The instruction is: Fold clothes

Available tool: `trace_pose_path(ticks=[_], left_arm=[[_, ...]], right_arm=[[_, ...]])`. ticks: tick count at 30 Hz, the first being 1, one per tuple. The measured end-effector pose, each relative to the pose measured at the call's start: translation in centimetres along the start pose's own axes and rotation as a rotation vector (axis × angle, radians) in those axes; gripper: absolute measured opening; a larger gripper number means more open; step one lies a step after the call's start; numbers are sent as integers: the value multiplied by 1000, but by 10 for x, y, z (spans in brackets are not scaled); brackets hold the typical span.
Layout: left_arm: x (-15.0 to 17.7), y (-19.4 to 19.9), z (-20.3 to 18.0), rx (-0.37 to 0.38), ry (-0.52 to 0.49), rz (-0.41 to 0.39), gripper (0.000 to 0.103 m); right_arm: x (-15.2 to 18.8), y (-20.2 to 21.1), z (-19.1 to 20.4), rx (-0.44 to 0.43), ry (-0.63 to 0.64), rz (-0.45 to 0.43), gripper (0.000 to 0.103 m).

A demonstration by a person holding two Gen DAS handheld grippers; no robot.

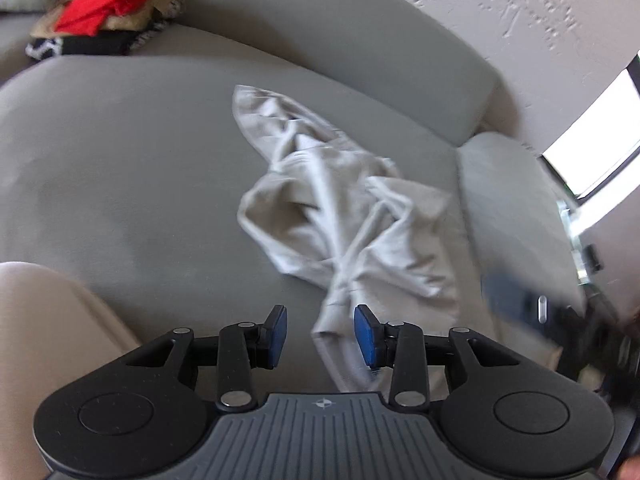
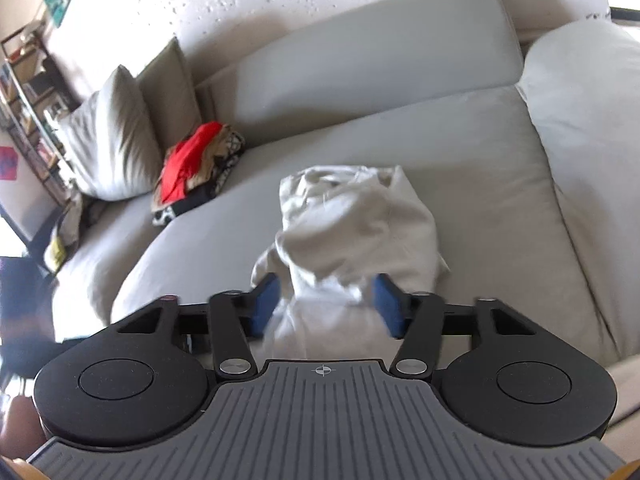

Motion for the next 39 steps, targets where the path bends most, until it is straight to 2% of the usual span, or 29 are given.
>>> trace_pose_path(ticks=[2,4,7,8,9,10,11,13,18,21,24,25,26,28,29,30,33,36,39], left_arm=[[0,2,9,-40,15,-6,36],[0,4,19,-80,31,-12,37],[-3,14,39,-115,81,-30,37],[-5,15,43,-123,90,-34,37],[-5,17,46,-128,97,-36,38],[-6,16,46,-125,101,-36,39],[-5,19,49,-116,103,-32,39],[-5,16,47,-95,108,-24,39],[-6,11,32,-31,73,-26,39],[-7,8,21,10,55,-24,39],[-7,4,10,44,41,-14,39],[-8,3,6,52,35,-13,39],[-10,1,2,55,24,-10,39],[-17,-2,-7,60,-5,-8,39],[-23,-3,-13,63,-23,-8,38],[-31,-5,-20,68,-46,-9,38],[-60,-16,-45,96,-118,-5,37],[-85,-36,-73,156,-180,38,32],[-100,-63,-88,181,-167,112,21]], right_arm=[[-8,-19,14,24,35,-34,81],[-11,-38,26,65,64,-44,81],[-10,-64,28,203,72,16,76],[-9,-70,23,256,68,40,58],[-8,-73,18,288,59,51,25],[-8,-69,11,300,37,51,11],[-8,-65,4,307,12,48,6],[-12,-41,-16,337,-15,0,6],[-25,52,-92,458,-135,-158,4],[-10,83,-144,498,-259,-132,4],[14,86,-179,546,-302,-59,4],[19,83,-184,532,-314,-32,7],[24,79,-187,513,-326,-7,17],[25,79,-188,475,-355,-10,31],[24,80,-188,456,-369,-16,48],[23,81,-188,436,-384,-21,52],[24,81,-177,347,-396,-48,52],[24,75,-167,239,-416,-42,53],[30,65,-162,166,-455,-15,54]])
Point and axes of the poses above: each gripper's, at about its wrist camera, not at the fingertips, and y roughly against the way its jaws point, z to its left, x to its underside, the point moved 9 cm from there along -y, roughly the way its jaws point, and after that the axes turned 5 degrees about z, right-handed, at the moved point
